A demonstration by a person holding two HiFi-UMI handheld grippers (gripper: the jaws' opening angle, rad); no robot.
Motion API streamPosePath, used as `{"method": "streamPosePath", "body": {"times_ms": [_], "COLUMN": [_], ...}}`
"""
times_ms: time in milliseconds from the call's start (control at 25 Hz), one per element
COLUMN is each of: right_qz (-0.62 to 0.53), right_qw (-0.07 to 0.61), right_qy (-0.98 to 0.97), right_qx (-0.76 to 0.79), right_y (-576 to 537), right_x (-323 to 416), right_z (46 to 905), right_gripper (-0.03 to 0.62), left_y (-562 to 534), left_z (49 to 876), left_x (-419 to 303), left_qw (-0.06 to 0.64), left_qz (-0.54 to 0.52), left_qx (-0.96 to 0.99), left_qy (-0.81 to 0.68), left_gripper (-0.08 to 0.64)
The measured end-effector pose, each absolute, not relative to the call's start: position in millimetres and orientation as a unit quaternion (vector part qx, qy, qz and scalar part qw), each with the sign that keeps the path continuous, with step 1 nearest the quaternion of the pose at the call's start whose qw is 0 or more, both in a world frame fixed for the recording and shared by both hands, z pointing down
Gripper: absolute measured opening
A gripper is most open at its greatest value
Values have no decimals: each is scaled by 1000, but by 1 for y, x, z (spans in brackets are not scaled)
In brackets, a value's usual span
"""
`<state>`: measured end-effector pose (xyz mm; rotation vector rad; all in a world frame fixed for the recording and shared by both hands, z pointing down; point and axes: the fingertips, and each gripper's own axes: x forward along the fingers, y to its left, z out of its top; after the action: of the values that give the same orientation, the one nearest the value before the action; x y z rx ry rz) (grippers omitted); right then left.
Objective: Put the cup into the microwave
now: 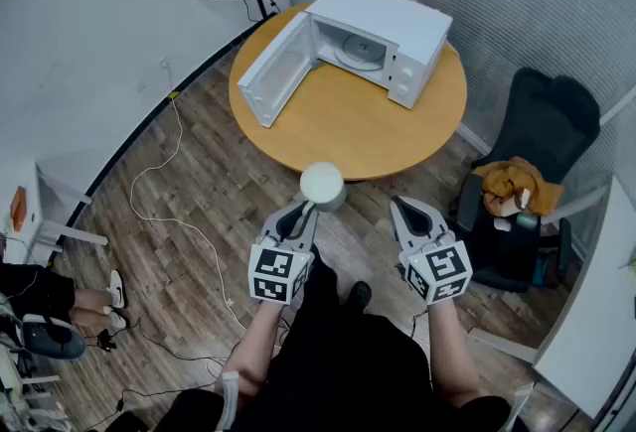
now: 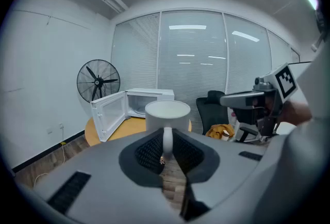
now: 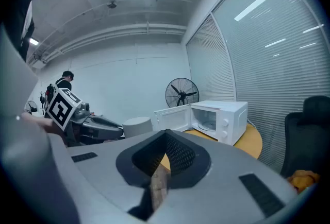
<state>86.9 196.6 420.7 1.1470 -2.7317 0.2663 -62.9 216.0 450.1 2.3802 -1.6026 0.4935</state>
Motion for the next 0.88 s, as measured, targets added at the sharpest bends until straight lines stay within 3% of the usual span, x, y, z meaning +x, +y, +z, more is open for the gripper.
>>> {"method": "streamPosePath", "body": {"times_ms": [880], "right_qz": [111], "right_qw": [88], "right_qy": [-905], "right_qx": [400], "right_y": [192], "right_x": [85], "right_z": [430], "right_gripper": [9], "left_y": [215], "left_z": [458], "left_x": [-68], "left_qw": [127], "left_qz": [164], "left_qx": [808], "left_qy": [-551], "left_gripper": [41]}}
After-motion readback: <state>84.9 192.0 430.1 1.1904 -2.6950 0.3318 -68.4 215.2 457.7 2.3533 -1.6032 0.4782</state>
